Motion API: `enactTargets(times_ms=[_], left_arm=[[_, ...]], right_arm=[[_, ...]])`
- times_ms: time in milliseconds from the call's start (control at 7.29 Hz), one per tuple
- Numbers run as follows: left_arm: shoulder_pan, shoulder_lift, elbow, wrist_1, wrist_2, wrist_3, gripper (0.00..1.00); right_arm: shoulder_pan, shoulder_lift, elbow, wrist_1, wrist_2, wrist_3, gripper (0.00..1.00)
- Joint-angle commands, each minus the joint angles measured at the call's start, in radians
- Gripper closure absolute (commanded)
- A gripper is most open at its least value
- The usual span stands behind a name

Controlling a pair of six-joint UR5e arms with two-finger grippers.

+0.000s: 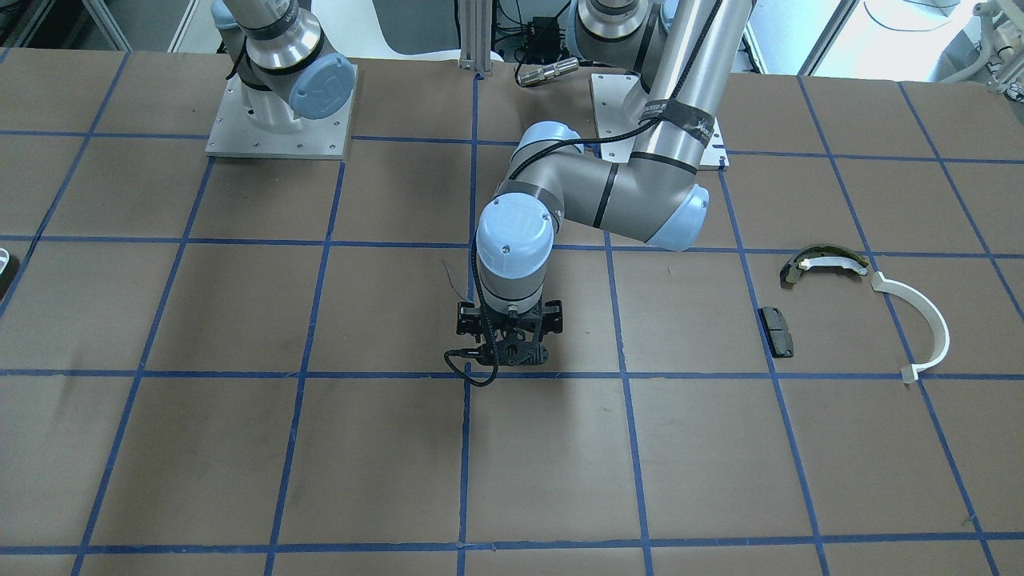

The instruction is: Place bearing gear from tray to pile

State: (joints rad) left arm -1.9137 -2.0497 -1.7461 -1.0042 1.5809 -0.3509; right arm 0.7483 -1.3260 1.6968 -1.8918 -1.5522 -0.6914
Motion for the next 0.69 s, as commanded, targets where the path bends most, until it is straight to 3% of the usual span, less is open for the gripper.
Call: enactTargets(times_ms=[0,137,275,412,549], left_arm=[[-0.025,-0.038,-0.004,0.018,0.002,-0.020,0.01],[-0.033,-0.040,-0.007,0.015,-0.002,-0.036,0.01],[-0.044,-0.040,-0.007,0.015,-0.001,-0.033,0.04],[-0.044,-0.038,-0.009,0.013,0.002,-0.022,0.23],[-0.044,-0.038,-0.007,0.013,0.002,-0.019,0.66]], right_arm=[[-0.095,0.082,-0.014,-0.095,-0.032,-0.057,0.00],[-0.112,0.153,-0.016,-0.203,-0.098,-0.063,0.05],[-0.128,0.215,-0.022,-0.231,-0.147,-0.072,0.10],[-0.129,0.232,-0.023,-0.260,-0.149,-0.071,0.09],[-0.129,0.246,-0.022,-0.266,-0.146,-0.060,0.09]])
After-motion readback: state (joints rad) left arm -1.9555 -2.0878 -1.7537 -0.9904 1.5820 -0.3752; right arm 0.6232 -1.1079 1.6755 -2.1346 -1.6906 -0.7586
